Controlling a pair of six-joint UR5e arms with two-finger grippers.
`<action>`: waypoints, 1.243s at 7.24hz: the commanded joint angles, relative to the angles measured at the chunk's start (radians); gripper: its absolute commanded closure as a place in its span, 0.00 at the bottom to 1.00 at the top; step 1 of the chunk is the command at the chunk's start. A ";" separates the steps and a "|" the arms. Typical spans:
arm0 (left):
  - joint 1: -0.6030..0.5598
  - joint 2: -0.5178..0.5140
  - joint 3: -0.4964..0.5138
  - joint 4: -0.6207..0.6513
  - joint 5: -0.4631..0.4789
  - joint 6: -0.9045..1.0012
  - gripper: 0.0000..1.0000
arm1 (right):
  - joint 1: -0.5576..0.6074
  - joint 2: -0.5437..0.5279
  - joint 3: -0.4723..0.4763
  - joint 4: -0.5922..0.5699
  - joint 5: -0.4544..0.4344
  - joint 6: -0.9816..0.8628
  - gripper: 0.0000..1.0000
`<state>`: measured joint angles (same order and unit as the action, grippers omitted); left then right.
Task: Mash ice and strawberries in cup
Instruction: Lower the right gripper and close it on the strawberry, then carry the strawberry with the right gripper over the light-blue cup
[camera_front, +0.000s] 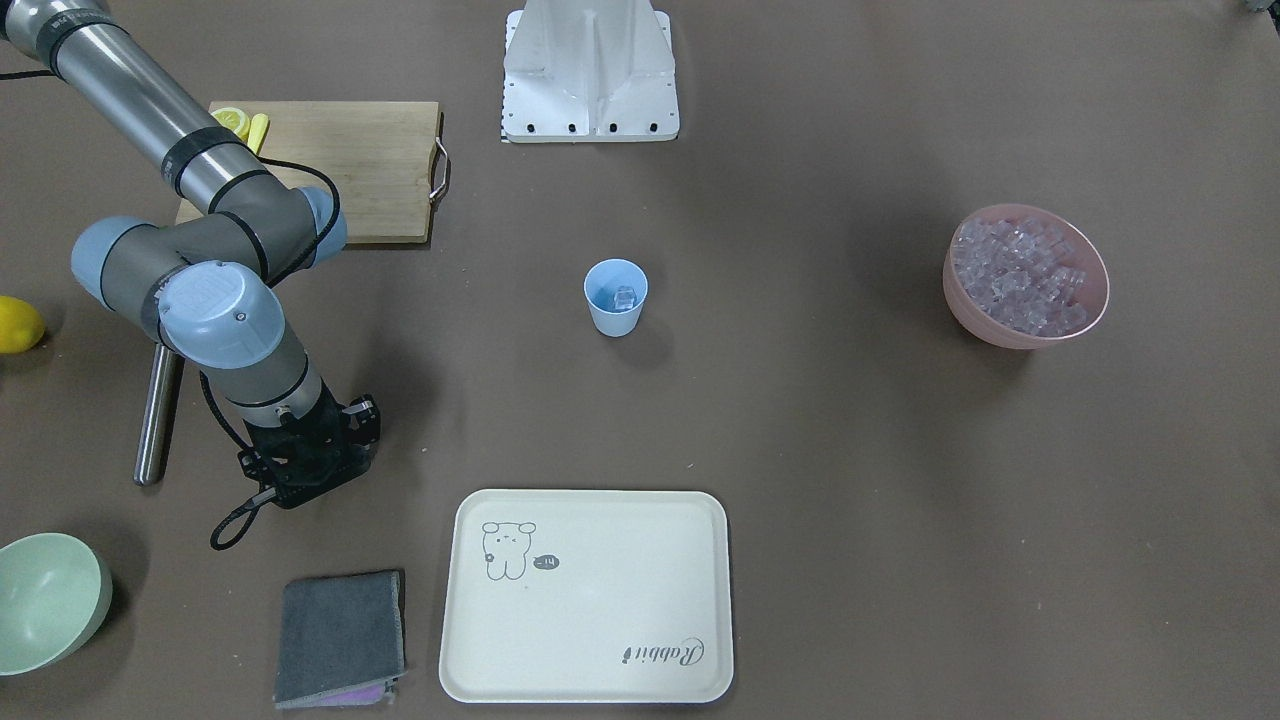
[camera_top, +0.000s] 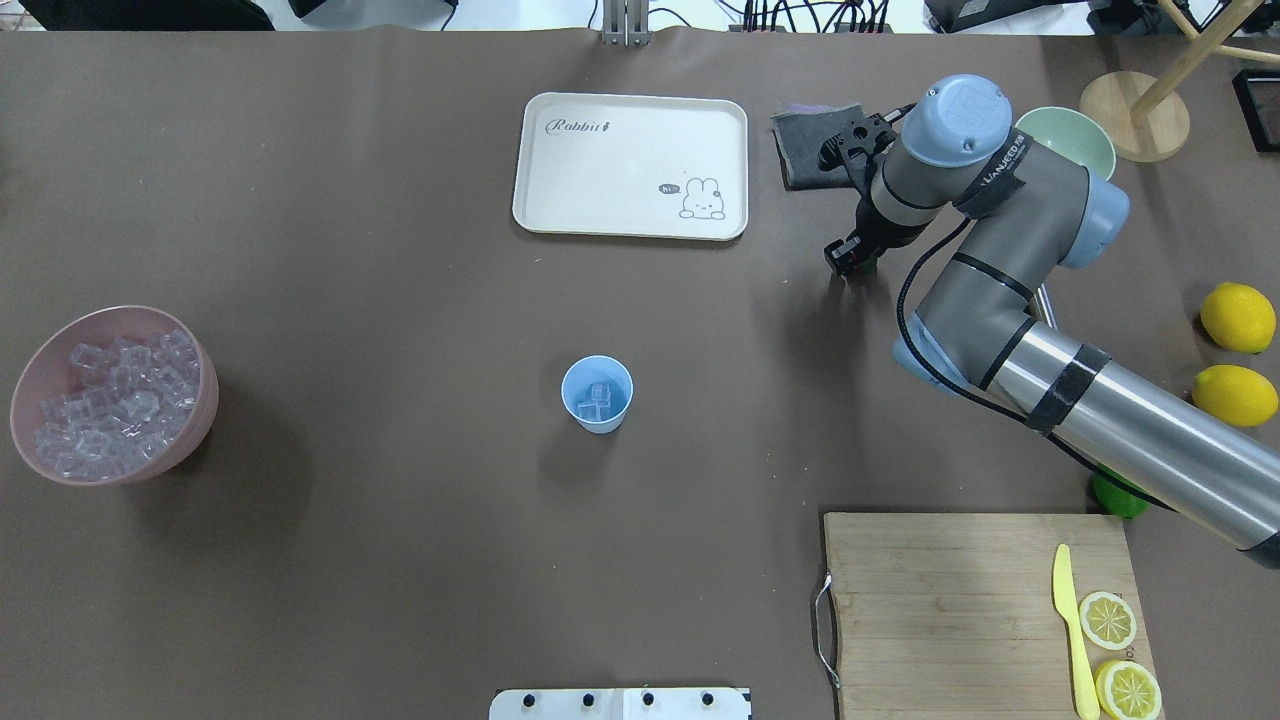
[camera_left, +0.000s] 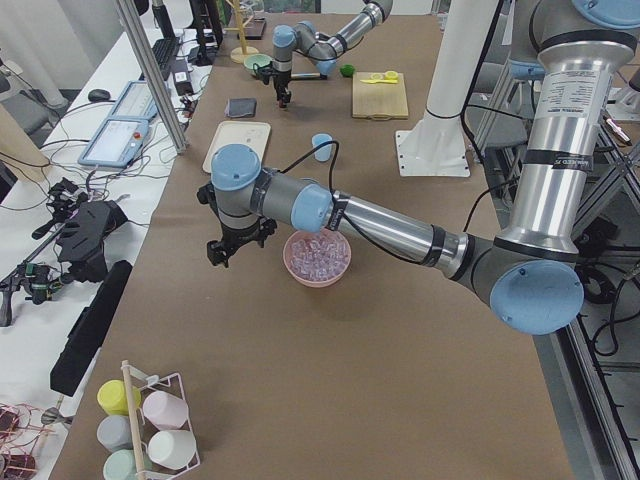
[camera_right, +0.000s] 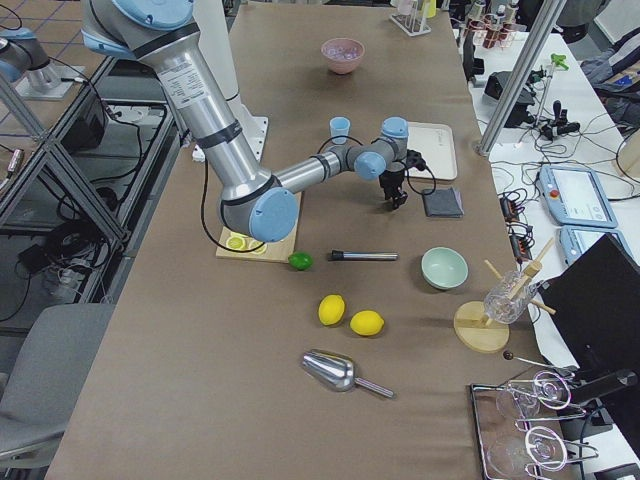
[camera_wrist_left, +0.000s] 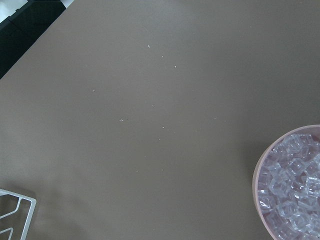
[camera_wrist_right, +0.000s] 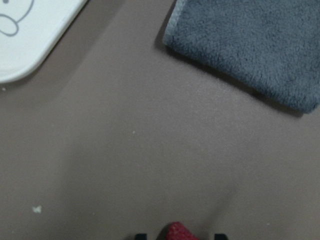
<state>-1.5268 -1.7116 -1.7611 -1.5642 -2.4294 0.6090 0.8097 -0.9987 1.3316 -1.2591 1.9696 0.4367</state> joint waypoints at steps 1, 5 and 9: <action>0.001 0.012 0.003 -0.026 0.001 0.000 0.03 | -0.010 -0.004 0.011 0.009 -0.006 0.010 1.00; -0.001 0.012 0.000 -0.028 0.000 -0.002 0.03 | 0.078 -0.014 0.177 0.004 0.011 0.011 1.00; -0.021 0.038 -0.006 -0.031 -0.002 -0.009 0.03 | 0.074 -0.006 0.346 0.004 0.038 0.074 1.00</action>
<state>-1.5468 -1.6847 -1.7709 -1.5923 -2.4303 0.6017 0.8904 -1.0064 1.6269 -1.2571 2.0032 0.5005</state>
